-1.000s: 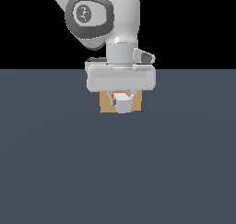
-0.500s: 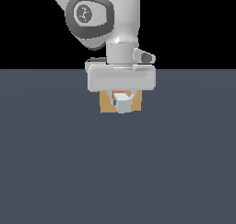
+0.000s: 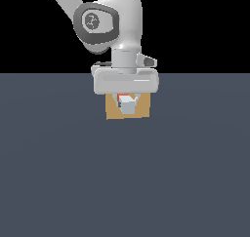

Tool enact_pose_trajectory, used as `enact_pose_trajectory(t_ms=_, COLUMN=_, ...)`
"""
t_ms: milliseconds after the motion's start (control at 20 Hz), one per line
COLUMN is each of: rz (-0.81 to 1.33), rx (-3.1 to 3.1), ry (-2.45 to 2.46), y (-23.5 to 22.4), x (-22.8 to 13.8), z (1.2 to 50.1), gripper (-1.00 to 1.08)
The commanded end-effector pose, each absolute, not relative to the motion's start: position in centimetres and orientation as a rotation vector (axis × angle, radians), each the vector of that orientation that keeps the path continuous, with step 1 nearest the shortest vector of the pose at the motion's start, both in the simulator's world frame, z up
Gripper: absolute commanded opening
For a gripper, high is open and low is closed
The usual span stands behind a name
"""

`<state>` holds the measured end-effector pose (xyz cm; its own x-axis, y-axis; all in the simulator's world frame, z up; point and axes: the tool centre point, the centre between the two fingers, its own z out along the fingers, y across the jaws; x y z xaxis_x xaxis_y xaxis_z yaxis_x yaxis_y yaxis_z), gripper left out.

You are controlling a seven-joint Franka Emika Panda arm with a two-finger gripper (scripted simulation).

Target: Insert the peg into the horizontal hole in a box.

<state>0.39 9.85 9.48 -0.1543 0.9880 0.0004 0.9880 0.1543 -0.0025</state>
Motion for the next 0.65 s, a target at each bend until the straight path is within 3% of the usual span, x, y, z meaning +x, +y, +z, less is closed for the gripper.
enact_pose_trajectory(t_ms=0, rz=-0.003, rx=-2.041, ry=-2.389, y=12.0, x=0.1, z=9.7, gripper=-1.00)
enact_pose_trajectory(t_ms=600, rz=-0.004, rx=-2.041, ry=-2.389, y=16.1, x=-0.3, z=9.7, gripper=-1.00)
